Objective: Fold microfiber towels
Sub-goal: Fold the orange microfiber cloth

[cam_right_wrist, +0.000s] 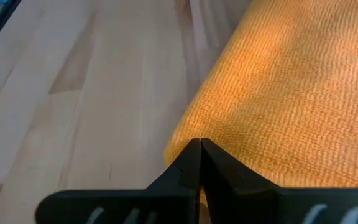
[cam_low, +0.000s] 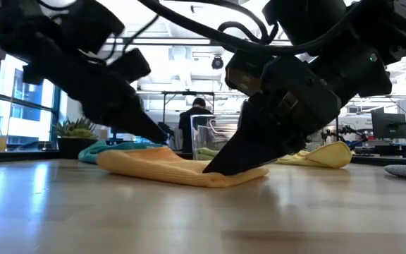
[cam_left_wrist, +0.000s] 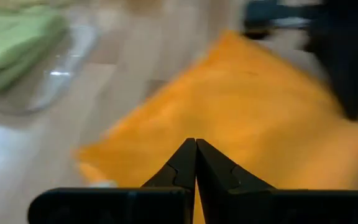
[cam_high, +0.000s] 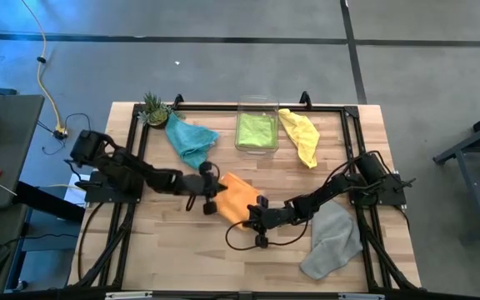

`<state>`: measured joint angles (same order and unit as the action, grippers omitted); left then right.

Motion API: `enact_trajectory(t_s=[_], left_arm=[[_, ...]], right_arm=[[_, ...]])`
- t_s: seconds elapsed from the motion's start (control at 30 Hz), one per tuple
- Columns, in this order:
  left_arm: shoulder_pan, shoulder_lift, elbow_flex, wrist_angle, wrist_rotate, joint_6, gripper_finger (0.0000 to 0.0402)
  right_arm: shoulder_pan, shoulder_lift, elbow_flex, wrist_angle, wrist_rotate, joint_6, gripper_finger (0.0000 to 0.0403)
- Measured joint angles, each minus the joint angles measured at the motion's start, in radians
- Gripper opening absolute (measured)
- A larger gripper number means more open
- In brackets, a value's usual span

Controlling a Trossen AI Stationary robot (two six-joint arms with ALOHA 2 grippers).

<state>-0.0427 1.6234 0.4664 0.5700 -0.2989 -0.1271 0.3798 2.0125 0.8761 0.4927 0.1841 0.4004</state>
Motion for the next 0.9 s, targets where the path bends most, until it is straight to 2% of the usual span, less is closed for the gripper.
enact_trajectory(t_s=[0.27, 0.67, 0.9], left_arm=[[0.097, 0.000, 0.000, -0.069, 0.080, 0.083, 0.0000], [0.087, 0.073, 0.002, -0.090, 0.087, 0.078, 0.0000], [0.047, 0.076, 0.002, -0.096, 0.050, 0.053, 0.0000]], right_arm=[[0.000, 0.000, 0.000, -0.006, -0.045, 0.001, 0.0005], [0.000, -0.009, 0.000, -0.039, -0.066, -0.009, 0.0005], [0.001, -0.084, -0.002, -0.202, -0.071, -0.026, 0.0005]])
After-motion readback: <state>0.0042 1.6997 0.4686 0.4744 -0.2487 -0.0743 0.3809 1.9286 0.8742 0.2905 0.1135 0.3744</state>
